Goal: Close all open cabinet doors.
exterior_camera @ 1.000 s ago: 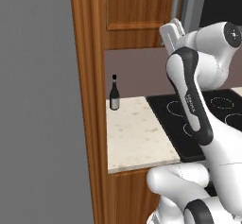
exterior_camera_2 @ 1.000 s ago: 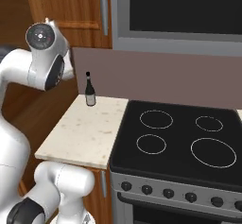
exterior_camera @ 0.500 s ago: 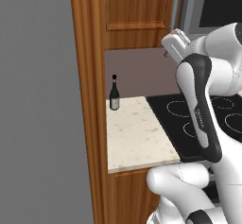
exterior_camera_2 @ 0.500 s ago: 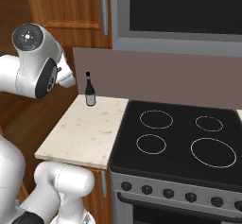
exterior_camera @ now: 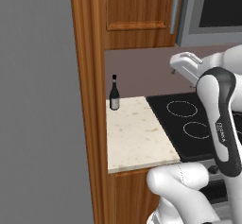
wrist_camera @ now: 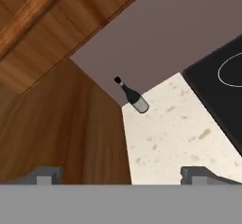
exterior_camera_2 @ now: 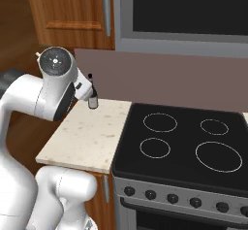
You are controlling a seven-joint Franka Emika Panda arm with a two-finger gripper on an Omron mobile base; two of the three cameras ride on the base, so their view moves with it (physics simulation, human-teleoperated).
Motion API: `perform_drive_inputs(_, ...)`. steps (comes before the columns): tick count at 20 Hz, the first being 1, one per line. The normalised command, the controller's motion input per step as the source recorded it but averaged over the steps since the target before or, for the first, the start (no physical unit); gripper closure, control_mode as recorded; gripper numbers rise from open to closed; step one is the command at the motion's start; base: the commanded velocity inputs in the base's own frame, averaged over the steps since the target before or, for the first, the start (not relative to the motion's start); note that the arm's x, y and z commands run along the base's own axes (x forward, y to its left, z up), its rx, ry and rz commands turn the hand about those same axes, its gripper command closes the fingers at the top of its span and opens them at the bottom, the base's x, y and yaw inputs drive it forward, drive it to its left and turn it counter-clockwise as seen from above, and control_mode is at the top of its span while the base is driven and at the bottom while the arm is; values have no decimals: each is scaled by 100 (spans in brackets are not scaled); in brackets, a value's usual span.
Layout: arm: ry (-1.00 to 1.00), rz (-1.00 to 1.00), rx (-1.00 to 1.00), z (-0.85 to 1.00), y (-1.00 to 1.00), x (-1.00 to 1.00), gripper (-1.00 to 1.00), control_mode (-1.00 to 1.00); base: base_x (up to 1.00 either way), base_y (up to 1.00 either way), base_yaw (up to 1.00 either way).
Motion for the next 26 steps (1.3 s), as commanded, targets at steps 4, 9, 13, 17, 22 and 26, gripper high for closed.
perform_drive_inputs(4, 0, 17, -20, -16, -3, -30, -100, -100, 0, 0, 0)
perform_drive_inputs(9, 0, 8, -18, -10, 2, -27, -100, -100, 0, 0, 0)
perform_drive_inputs(13, 1, 4, -7, -2, 1, -9, -100, -100, 0, 0, 0)
perform_drive_inputs(17, 0, 0, 0, 0, 0, 0, -100, -100, 0, 0, 0)
perform_drive_inputs(22, 0, 0, 0, 0, 0, 0, -100, -100, 0, 0, 0)
perform_drive_inputs(26, 0, 0, 0, 0, 0, 0, -100, -100, 0, 0, 0)
